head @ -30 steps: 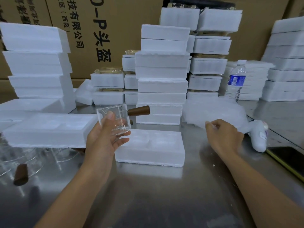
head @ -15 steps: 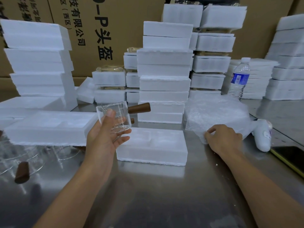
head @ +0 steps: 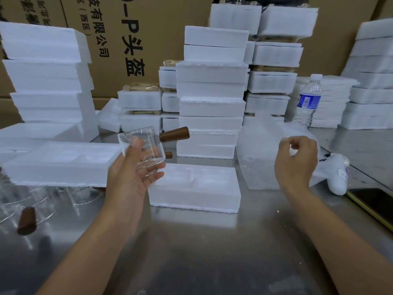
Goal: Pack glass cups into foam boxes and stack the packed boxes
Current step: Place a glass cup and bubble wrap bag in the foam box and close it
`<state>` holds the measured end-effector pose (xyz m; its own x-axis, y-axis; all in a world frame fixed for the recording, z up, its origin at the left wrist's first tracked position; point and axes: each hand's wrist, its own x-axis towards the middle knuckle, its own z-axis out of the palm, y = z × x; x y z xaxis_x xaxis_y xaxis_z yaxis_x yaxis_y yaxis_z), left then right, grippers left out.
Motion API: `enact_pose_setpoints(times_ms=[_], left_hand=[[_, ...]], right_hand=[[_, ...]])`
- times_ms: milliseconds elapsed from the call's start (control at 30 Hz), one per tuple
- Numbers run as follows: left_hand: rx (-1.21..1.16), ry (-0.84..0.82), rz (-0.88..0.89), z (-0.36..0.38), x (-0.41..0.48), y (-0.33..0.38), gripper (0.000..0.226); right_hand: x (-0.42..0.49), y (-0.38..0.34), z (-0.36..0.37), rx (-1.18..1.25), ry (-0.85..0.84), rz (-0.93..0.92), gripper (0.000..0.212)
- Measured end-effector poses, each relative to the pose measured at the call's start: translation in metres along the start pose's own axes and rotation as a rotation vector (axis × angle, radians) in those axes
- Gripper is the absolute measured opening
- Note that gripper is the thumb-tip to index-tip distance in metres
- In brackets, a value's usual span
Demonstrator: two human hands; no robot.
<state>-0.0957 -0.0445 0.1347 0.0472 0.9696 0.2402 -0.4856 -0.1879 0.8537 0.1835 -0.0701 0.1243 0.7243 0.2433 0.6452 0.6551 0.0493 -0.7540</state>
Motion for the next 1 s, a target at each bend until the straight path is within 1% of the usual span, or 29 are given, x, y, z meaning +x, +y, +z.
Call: enact_pose_setpoints(times_ms=[100, 167, 200, 267, 367, 400, 467, 500, 533, 567, 667, 767, 833, 900, 933, 1000], left_hand=[[-0.022, -0.003, 0.013, -0.001, -0.001, 0.002, 0.056], [-0.035, -0.004, 0.024, -0.001, -0.001, 0.005, 0.051], [-0.043, -0.001, 0.029, -0.001, -0.002, 0.006, 0.05], [-0.064, 0.021, 0.034, 0.0, -0.002, 0.009, 0.05], [-0.111, 0.068, 0.041, 0.0, -0.001, 0.014, 0.051], [-0.128, 0.083, 0.043, -0.001, -0.001, 0.016, 0.052], [-0.161, 0.11, 0.045, -0.002, 0.0, 0.021, 0.061], [-0.176, 0.121, 0.044, -0.003, 0.0, 0.023, 0.067], [-0.191, 0.128, 0.045, -0.003, 0.0, 0.024, 0.07], [-0.206, 0.131, 0.047, -0.004, -0.001, 0.026, 0.069], [-0.181, 0.142, 0.073, -0.006, -0.001, 0.027, 0.054], [-0.09, 0.162, 0.141, -0.005, -0.001, 0.029, 0.054], [-0.017, 0.175, 0.211, -0.003, -0.003, 0.03, 0.049], [0.093, 0.174, 0.3, -0.002, -0.005, 0.029, 0.044], [0.152, 0.162, 0.341, -0.001, -0.006, 0.027, 0.049], [0.256, 0.107, 0.401, 0.0, -0.009, 0.023, 0.061]], right_hand=[[-0.011, -0.022, 0.0, 0.243, 0.04, -0.153, 0.004], [-0.028, -0.04, 0.001, 0.342, -0.001, -0.281, 0.005], [-0.038, -0.049, 0.002, 0.364, -0.05, -0.353, 0.007], [-0.061, -0.064, 0.002, 0.365, -0.211, -0.512, 0.011], [-0.089, -0.076, 0.001, 0.243, -0.546, -0.778, 0.018], [-0.095, -0.078, 0.0, 0.173, -0.669, -0.808, 0.023], [-0.102, -0.08, -0.002, 0.036, -0.904, -0.798, 0.034], [-0.103, -0.079, -0.003, -0.008, -0.983, -0.802, 0.035], [-0.103, -0.078, -0.003, -0.027, -1.026, -0.818, 0.034], [-0.103, -0.077, -0.004, -0.027, -1.043, -0.838, 0.033], [-0.1, -0.077, -0.007, -0.006, -1.016, -0.873, 0.038], [-0.099, -0.077, -0.01, 0.013, -0.973, -0.847, 0.041], [-0.098, -0.078, -0.01, 0.021, -0.847, -0.844, 0.037], [-0.097, -0.078, -0.008, 0.032, -0.668, -0.836, 0.036], [-0.096, -0.078, -0.008, 0.052, -0.599, -0.807, 0.037], [-0.094, -0.079, -0.008, 0.112, -0.526, -0.724, 0.045]])
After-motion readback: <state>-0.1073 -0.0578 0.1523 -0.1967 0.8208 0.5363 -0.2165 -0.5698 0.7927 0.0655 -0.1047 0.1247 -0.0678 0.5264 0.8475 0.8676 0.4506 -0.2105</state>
